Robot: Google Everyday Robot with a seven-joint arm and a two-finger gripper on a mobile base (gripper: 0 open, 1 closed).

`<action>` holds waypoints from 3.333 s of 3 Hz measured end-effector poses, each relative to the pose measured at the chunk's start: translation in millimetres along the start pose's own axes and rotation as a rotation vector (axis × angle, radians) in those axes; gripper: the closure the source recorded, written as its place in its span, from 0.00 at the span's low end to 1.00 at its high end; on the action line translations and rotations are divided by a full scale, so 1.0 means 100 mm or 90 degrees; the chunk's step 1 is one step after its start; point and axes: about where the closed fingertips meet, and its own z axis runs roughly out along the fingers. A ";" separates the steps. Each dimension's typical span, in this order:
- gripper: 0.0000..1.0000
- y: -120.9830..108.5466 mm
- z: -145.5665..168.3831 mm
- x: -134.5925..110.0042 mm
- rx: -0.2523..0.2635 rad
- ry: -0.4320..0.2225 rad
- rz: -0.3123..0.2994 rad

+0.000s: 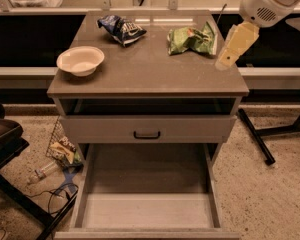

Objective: Place green jalapeno chip bag into middle drawer

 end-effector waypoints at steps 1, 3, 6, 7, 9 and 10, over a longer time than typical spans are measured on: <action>0.00 -0.35 0.33 0.04 0.043 -0.026 0.033; 0.00 -1.44 1.23 0.32 0.142 -0.073 0.104; 0.00 -1.89 1.99 0.25 0.148 -0.133 0.179; 0.00 -1.82 2.26 0.06 0.114 -0.169 0.220; 0.18 -1.63 2.61 -0.07 0.047 -0.190 0.280; 0.49 -1.56 2.73 -0.06 0.024 -0.187 0.304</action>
Offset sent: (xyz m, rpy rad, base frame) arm 0.2207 -0.0628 -0.0373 0.1724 -0.2695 -0.2126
